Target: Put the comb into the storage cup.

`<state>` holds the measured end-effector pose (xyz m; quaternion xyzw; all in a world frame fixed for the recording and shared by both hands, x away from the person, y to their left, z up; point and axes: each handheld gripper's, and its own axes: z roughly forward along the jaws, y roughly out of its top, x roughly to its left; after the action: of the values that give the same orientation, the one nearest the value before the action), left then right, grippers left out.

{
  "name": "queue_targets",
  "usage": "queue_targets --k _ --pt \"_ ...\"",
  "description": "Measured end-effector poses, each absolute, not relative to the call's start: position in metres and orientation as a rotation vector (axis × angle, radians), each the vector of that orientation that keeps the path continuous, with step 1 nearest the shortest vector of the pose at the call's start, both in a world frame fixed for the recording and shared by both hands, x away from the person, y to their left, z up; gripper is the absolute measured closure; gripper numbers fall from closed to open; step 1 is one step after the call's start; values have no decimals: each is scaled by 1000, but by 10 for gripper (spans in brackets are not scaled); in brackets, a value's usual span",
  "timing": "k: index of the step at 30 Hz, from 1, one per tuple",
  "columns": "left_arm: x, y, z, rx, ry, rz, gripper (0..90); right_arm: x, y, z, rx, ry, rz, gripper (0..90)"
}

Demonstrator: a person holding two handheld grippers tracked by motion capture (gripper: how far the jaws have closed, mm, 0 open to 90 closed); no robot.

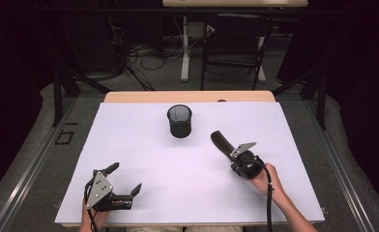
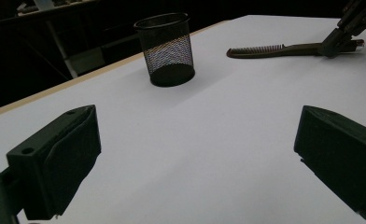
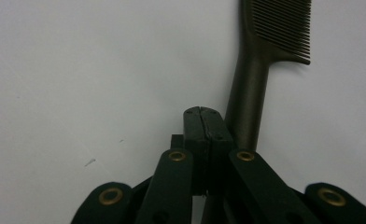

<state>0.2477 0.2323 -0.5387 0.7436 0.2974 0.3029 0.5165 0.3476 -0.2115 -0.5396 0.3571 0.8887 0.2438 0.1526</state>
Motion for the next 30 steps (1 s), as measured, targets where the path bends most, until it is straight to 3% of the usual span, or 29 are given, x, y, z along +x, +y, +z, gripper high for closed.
queue_targets --k 11,16,19,20,21,28,30 --pt "248 232 -539 1787 712 727 6 349 -215 -538 1032 2541 696 900" --pt "248 232 -539 1788 711 727 6 347 -213 -534 1030 2547 723 852" --pt "248 232 -539 1788 711 727 5 345 -212 -530 1022 2556 736 783" --pt "248 232 -539 1787 713 728 6 344 -212 -526 1022 2561 751 710" --pt "248 232 -539 1788 711 726 6 344 -212 -526 1022 2561 751 710" --pt "248 231 -539 1792 710 726 5 342 -213 -513 1046 2567 765 440" --pt "248 231 -539 1792 710 727 6 342 -213 -512 1049 2571 756 426"
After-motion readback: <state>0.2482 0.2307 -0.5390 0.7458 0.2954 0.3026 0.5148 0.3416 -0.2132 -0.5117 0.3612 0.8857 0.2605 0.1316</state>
